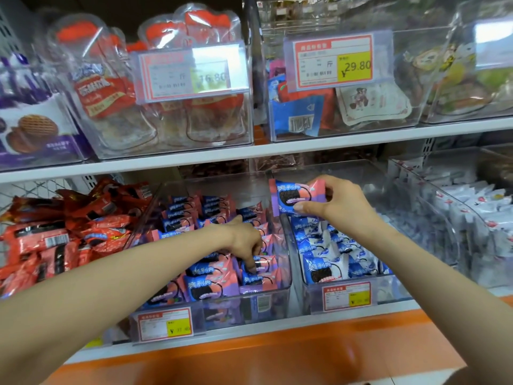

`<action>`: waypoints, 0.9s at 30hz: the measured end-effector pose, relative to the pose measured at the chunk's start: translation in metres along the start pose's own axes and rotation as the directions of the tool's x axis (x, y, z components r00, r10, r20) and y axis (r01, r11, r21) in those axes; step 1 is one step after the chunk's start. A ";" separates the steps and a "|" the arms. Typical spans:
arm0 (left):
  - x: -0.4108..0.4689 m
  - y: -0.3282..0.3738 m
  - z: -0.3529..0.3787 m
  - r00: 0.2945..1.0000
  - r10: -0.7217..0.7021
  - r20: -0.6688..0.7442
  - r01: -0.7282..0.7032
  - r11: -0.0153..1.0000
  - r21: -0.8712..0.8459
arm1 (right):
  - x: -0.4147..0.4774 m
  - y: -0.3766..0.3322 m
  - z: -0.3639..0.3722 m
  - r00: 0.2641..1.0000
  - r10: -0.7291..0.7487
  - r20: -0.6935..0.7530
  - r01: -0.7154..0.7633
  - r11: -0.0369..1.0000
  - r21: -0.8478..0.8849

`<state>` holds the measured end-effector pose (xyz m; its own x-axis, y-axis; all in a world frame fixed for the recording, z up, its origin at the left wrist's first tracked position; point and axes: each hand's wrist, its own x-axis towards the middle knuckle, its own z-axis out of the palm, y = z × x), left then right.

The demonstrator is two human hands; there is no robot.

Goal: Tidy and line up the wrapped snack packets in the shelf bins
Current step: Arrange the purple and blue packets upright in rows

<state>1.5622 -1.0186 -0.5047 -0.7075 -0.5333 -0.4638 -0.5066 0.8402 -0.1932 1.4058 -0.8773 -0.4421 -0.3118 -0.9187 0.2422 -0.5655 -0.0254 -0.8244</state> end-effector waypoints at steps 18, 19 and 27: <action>-0.018 0.003 -0.008 0.950 -0.025 -0.311 0.049 0.997 0.067 | -0.004 -0.006 0.001 0.999 -0.033 0.008 0.033 0.999 -0.004; -0.022 0.004 -0.011 0.944 0.018 -0.330 -0.006 0.999 0.036 | -0.004 -0.006 0.001 0.999 -0.036 0.004 0.036 0.999 -0.006; -0.028 0.023 0.005 0.993 0.112 -0.020 -0.110 0.990 0.088 | -0.003 -0.005 0.001 0.999 -0.041 0.016 0.042 0.999 -0.011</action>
<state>1.5725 -0.9837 -0.5001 -0.7698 -0.4374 -0.4648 -0.3803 0.8992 -0.2163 1.4104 -0.8750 -0.4392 -0.2761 -0.9230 0.2681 -0.5866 -0.0591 -0.8077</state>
